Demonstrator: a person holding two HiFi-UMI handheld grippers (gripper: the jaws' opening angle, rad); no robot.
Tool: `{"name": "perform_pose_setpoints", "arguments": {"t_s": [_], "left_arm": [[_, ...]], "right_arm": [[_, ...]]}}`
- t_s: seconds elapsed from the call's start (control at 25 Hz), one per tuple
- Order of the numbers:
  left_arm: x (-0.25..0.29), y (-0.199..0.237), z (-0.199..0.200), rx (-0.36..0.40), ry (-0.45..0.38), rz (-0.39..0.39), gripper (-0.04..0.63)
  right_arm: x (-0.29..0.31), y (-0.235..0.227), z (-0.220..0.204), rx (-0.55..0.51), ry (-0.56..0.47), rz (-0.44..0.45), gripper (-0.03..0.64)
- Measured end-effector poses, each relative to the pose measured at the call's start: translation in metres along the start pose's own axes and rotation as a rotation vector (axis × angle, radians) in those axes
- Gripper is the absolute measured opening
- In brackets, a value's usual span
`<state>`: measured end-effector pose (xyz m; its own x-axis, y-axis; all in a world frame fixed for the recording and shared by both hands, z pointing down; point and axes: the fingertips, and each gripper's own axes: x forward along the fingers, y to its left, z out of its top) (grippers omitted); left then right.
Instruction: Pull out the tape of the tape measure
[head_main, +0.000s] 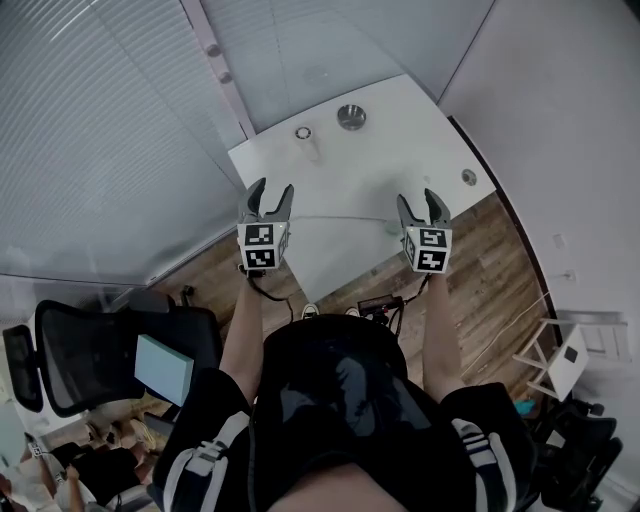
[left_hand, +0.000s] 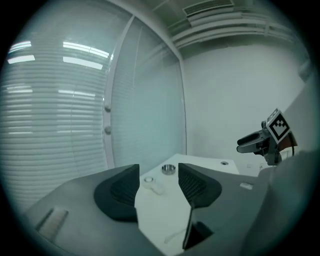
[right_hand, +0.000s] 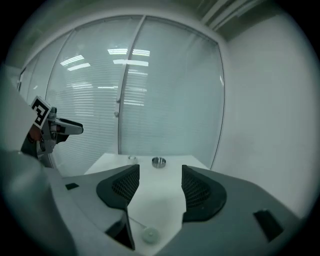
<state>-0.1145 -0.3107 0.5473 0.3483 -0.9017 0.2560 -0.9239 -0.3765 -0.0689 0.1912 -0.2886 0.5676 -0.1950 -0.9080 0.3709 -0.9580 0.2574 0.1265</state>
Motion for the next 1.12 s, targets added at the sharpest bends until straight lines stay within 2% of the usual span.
{"name": "perform_pose_setpoints", "arguments": {"t_s": [0.16, 0.32, 0.44, 0.52, 0.56, 0.6, 0.68, 1.12], "left_arm": [[-0.026, -0.009, 0.054, 0.059, -0.127, 0.008, 0.241], [-0.048, -0.014, 0.088, 0.077, -0.219, 0.025, 0.221], [-0.061, -0.010, 0.097, 0.062, -0.261, 0.067, 0.130], [-0.068, -0.005, 0.099, 0.052, -0.278, 0.099, 0.085], [-0.071, -0.003, 0.100, 0.047, -0.285, 0.115, 0.039], [-0.074, -0.002, 0.100, 0.042, -0.290, 0.126, 0.006], [-0.079, -0.002, 0.101, 0.034, -0.295, 0.131, 0.002], [-0.093, -0.007, 0.104, 0.038, -0.306, 0.133, 0.000]], "right_arm": [[-0.035, 0.010, 0.065, -0.038, -0.170, -0.013, 0.258], [-0.056, 0.019, 0.094, -0.066, -0.251, -0.017, 0.240], [-0.066, 0.021, 0.101, -0.057, -0.278, -0.025, 0.203], [-0.072, 0.022, 0.102, -0.046, -0.296, -0.035, 0.176], [-0.076, 0.022, 0.103, -0.044, -0.307, -0.045, 0.150], [-0.080, 0.021, 0.105, -0.045, -0.321, -0.060, 0.101], [-0.089, 0.020, 0.109, -0.045, -0.351, -0.086, 0.006], [-0.099, 0.027, 0.112, -0.024, -0.348, -0.060, 0.002]]}}
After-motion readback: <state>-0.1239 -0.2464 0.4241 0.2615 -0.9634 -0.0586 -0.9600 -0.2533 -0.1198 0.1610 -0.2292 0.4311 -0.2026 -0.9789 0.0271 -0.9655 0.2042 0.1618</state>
